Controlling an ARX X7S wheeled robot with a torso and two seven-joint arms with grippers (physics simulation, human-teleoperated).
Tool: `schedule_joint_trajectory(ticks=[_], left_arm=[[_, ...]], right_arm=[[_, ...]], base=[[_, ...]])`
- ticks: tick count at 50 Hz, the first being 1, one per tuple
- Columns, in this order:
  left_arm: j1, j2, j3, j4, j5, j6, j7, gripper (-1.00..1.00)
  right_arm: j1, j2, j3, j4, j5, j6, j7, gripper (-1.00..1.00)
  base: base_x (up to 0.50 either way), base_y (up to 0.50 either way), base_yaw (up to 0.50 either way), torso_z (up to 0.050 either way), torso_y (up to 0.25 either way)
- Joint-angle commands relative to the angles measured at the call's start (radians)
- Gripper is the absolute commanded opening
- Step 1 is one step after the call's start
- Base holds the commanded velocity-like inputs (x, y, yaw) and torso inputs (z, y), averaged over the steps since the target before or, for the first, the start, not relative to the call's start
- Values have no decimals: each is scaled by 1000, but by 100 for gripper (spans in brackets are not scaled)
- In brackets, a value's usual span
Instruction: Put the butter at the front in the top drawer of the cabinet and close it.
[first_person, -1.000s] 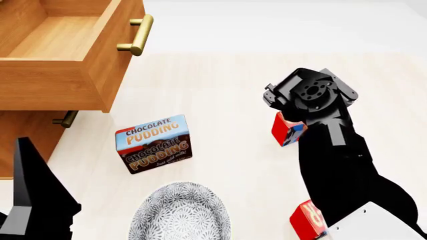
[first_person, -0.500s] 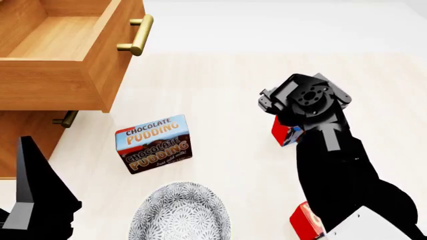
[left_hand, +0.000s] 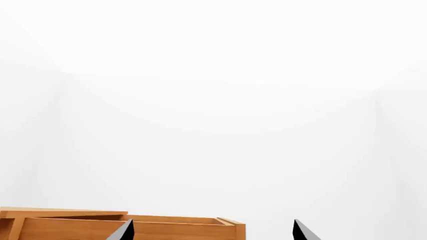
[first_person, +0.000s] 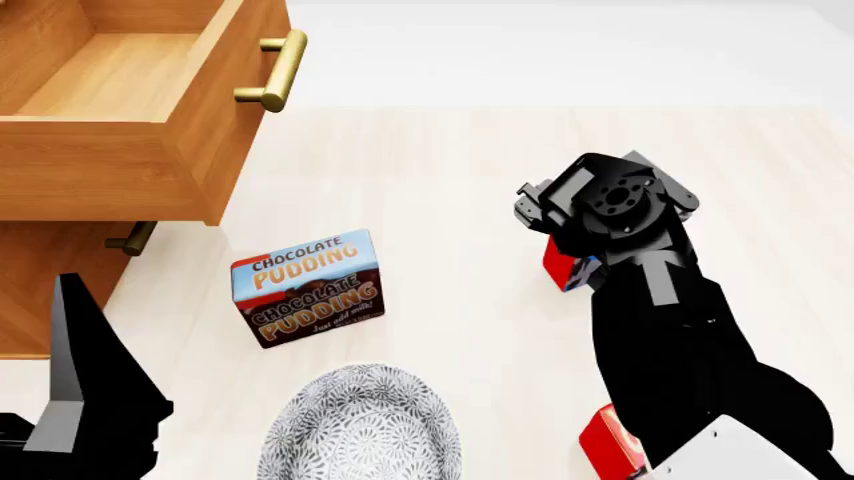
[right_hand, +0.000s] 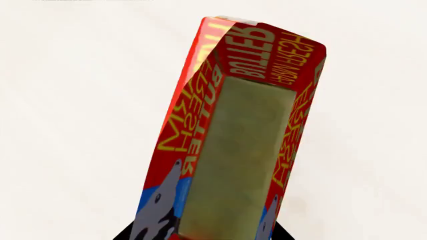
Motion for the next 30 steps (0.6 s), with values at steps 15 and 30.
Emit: schedule_joint_trajectory(ticks=[15,30], left_arm=[[18,3,-9,11,1,4,0,100],[45,-10,-26,50,-12,-1,-7,100]], right_arm=[[27,1,88,0,-187,-15,-50,-100],[-111,7,-267,-617,160,389,56,-100]], base=[[1,-1,-1,0,0],[0,0,0,0,0]])
